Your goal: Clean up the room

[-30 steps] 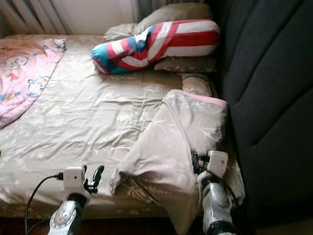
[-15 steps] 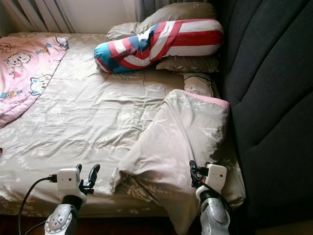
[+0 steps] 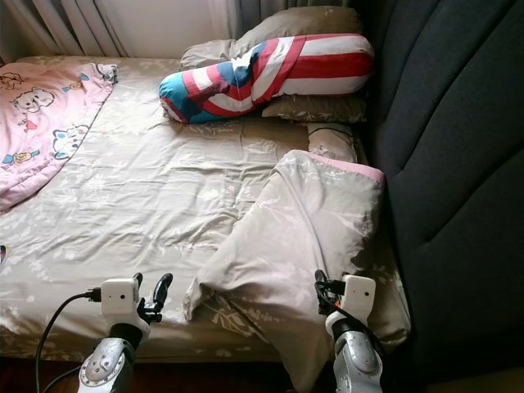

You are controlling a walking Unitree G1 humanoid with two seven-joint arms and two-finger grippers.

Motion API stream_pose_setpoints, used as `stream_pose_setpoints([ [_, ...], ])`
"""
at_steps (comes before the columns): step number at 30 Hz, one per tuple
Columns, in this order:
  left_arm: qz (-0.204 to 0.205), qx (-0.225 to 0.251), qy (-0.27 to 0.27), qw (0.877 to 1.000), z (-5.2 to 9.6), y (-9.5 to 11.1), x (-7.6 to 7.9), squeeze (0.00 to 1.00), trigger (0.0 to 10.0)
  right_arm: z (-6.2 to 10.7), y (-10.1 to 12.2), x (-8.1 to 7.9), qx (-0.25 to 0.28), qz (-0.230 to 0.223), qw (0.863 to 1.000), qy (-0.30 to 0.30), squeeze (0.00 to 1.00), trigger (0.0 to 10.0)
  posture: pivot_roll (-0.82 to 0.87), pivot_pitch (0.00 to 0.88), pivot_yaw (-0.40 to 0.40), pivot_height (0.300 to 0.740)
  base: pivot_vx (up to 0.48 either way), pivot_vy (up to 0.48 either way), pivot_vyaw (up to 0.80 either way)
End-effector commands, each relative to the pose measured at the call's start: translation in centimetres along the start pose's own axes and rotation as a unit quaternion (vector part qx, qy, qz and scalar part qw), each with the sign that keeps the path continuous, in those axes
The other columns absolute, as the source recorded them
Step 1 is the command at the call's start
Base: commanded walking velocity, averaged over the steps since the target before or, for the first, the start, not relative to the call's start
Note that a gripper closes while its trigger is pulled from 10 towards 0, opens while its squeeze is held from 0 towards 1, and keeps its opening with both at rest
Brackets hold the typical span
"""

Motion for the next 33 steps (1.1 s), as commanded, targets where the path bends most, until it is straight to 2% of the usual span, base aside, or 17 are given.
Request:
stream_pose_setpoints([
  [1,0.013,-0.013,0.001,1.000,0.5,-0.4,-0.1,0.00,10.0,0.3,-0.4,0.3,-0.006,0.001,1.000,-0.006,0.00,10.0,-0.05,0.101,-0.015,0.692,0.000,0.000,0.00],
  [5,0.008,-0.012,0.005,1.000,0.7,-0.4,-0.5,0.00,10.0,0.2,-0.6,0.3,-0.016,0.003,1.000,-0.007,0.00,10.0,-0.05,0.109,-0.017,0.692,0.000,0.000,0.00],
  [8,0.006,-0.011,0.008,1.000,0.7,-0.3,-0.7,0.00,10.0,0.1,-0.4,0.1,-0.010,0.000,1.000,-0.003,0.00,10.0,-0.05,0.120,-0.020,0.675,0.000,0.000,0.00],
  [16,0.010,-0.007,0.009,1.000,0.5,0.3,-0.9,0.00,10.0,-0.1,-0.2,0.1,-0.009,-0.003,1.000,-0.005,0.00,10.0,-0.05,0.136,-0.021,0.675,0.000,0.000,0.00],
  [22,0.014,-0.001,0.007,1.000,0.1,0.9,-0.6,0.00,10.0,-0.1,-0.3,0.0,-0.012,-0.003,1.000,-0.004,0.00,10.0,-0.05,0.143,-0.023,0.675,0.000,0.000,0.00],
  [33,0.014,-0.013,0.004,1.000,0.2,0.3,-0.4,0.00,10.0,-0.3,-0.3,-0.1,-0.014,-0.002,1.000,0.000,0.00,10.0,-0.05,0.143,-0.024,0.675,0.000,0.000,0.00],
])
Point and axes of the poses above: a point about 5 cm out from each wrist's last joint towards the gripper, its own z axis pointing back from the gripper into the wrist, its own y axis along the axis of the wrist's last joint, x = y × z, the point moved 6 cm from there along -z, pointing out of the wrist towards the gripper, and after that the axes turned 3 degrees about -z, right-handed, at the moved point
